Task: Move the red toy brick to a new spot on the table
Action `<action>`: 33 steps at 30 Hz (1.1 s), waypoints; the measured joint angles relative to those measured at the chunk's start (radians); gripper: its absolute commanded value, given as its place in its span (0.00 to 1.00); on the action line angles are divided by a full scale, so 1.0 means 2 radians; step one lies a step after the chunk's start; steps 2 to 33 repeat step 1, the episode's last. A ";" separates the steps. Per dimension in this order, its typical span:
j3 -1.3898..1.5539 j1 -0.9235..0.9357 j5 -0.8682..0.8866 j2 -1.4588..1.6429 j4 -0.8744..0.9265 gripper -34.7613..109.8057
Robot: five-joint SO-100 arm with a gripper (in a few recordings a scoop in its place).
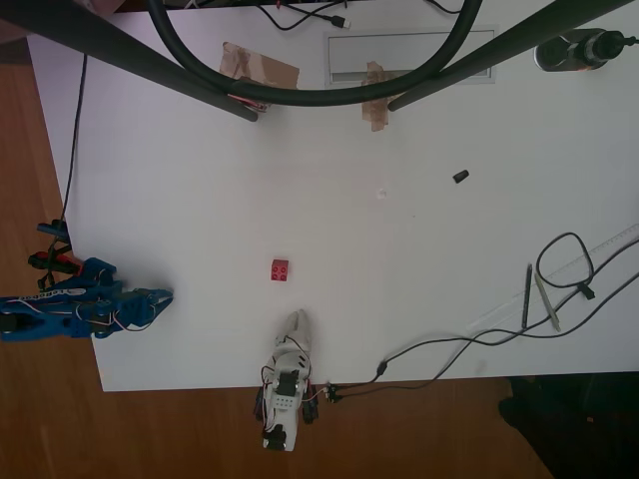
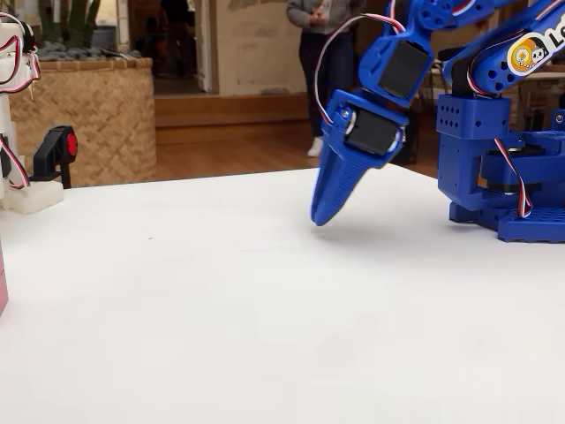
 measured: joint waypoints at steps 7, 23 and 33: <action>0.025 -0.002 0.000 0.043 0.006 0.24; 0.025 -0.002 0.000 0.043 0.006 0.24; 0.025 -0.002 0.000 0.043 0.006 0.24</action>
